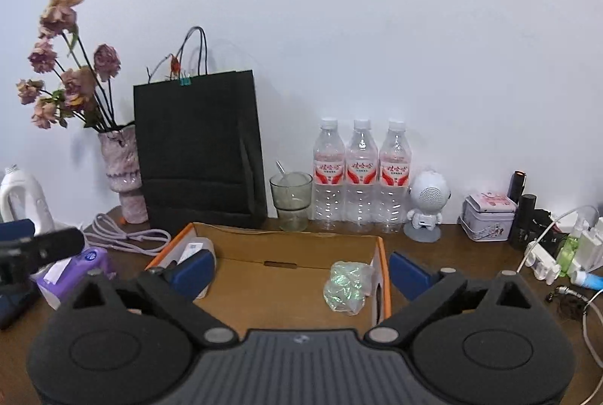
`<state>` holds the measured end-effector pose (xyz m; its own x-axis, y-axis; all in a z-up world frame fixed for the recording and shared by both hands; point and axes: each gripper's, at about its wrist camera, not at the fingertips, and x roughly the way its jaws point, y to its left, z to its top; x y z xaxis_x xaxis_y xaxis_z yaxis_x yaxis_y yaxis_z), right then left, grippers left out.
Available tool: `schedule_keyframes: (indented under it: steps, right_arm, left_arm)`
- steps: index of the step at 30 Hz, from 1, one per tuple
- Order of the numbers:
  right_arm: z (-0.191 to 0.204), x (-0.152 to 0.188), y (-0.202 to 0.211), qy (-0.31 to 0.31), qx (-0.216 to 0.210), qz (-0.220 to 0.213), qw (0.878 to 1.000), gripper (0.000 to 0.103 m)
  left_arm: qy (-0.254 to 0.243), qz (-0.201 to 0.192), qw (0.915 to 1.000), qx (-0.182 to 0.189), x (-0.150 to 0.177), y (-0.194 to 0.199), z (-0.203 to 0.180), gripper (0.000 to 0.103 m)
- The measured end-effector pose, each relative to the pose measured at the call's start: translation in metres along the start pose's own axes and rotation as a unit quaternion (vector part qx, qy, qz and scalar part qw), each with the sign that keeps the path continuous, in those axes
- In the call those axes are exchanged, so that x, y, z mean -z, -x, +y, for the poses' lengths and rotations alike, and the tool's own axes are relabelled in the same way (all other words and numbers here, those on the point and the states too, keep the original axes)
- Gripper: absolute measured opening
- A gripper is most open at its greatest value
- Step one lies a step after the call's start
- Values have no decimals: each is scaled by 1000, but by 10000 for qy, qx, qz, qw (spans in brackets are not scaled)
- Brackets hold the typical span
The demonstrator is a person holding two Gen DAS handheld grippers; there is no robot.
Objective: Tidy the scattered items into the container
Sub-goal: 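Grasp the purple pouch with the left tool while the right tool grasps the snack packet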
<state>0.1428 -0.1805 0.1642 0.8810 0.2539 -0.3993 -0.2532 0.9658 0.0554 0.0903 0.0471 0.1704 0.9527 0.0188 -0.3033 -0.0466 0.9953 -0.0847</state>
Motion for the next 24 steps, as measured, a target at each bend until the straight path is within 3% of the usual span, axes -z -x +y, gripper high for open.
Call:
schedule_keyframes:
  steps: [6,14,20,24]
  right_arm:
    - [-6,37,34,-248,-55,-175,9995,99]
    - [-9,138,119,-561,-205,19,9982,100]
    - [-6,211,178,-524,-68,87,9986,100]
    - [-11,233,191,-393,-16,142,9991,100]
  left_arm:
    - [189,-38,9998,-108,41,53,2,103]
    - [888,583,9942,-135,144,138,14,103]
    - [515,864,9949,16,189,177,-1,103]
    - [149,898,9958,15,197,172,-14,103]
